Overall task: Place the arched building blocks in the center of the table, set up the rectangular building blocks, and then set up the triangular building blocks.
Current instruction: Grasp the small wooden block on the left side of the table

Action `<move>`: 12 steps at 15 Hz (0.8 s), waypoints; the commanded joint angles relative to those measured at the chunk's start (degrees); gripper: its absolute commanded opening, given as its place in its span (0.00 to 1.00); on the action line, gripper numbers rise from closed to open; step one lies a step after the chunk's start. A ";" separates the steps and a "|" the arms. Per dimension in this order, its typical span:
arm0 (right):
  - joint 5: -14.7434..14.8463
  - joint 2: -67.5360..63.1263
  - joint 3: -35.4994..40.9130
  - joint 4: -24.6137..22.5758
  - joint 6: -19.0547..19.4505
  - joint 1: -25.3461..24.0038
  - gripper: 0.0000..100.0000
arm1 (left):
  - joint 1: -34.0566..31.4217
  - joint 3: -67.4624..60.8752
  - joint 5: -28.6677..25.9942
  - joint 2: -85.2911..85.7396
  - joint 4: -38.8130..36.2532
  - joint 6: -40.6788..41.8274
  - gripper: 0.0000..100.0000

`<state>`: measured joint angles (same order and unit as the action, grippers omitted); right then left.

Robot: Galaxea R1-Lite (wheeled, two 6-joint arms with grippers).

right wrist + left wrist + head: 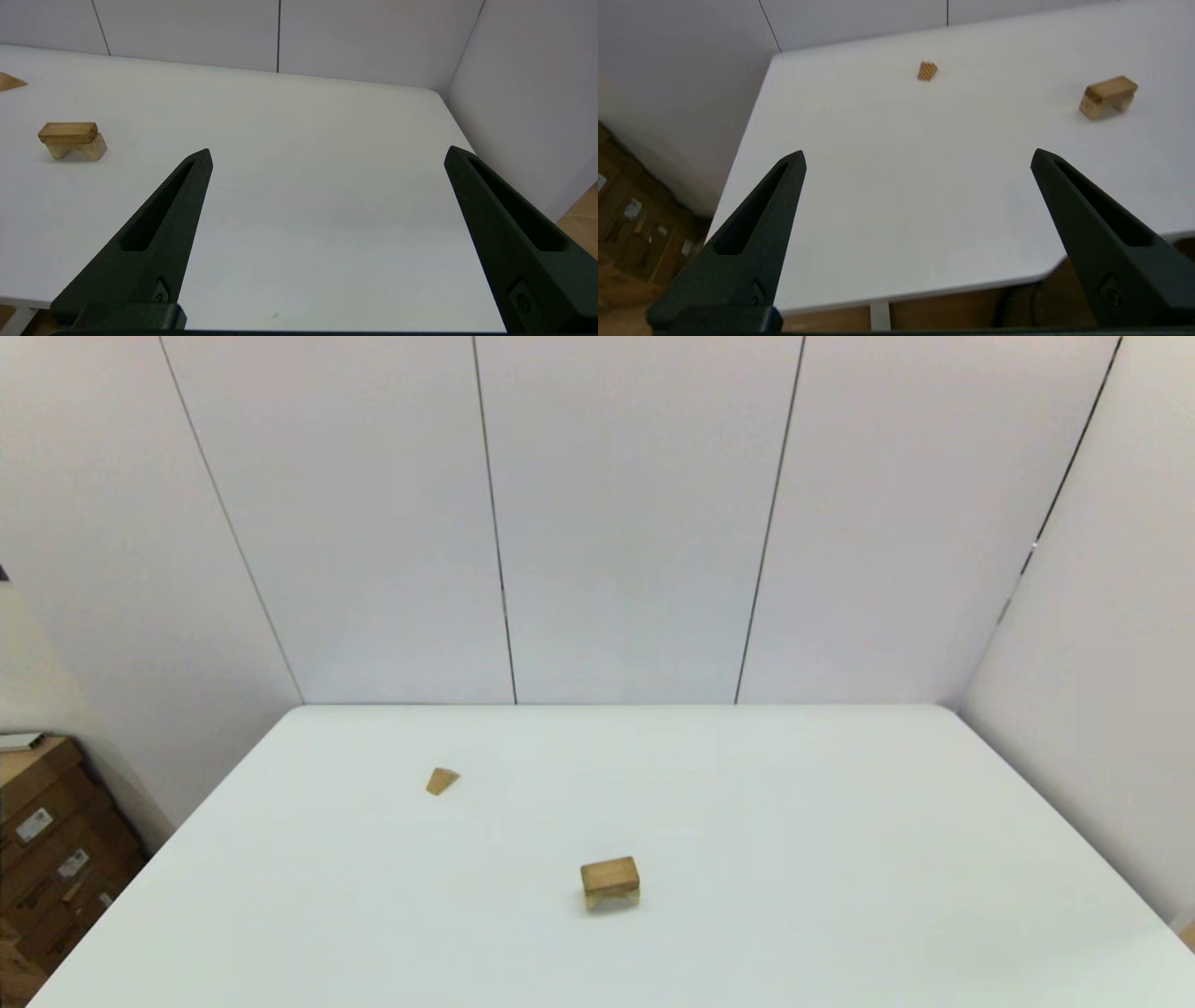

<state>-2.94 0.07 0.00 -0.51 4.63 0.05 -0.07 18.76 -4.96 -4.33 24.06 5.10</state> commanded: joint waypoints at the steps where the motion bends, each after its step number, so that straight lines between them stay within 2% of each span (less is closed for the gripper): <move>1: -0.05 0.01 0.00 -0.02 0.03 -0.05 1.00 | -0.10 12.26 -0.14 -21.34 4.06 0.00 1.00; 8: -0.05 0.01 0.00 -0.02 0.03 -0.05 1.00 | -0.10 25.98 -0.05 -56.93 -0.60 -0.09 1.00; 12: -0.05 0.01 0.00 -0.02 0.03 0.04 1.00 | -0.10 33.09 -0.14 -75.83 -0.86 0.00 1.00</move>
<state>-2.95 0.07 0.00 -0.49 4.63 0.07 -0.13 45.23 -5.06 -61.11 23.72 4.99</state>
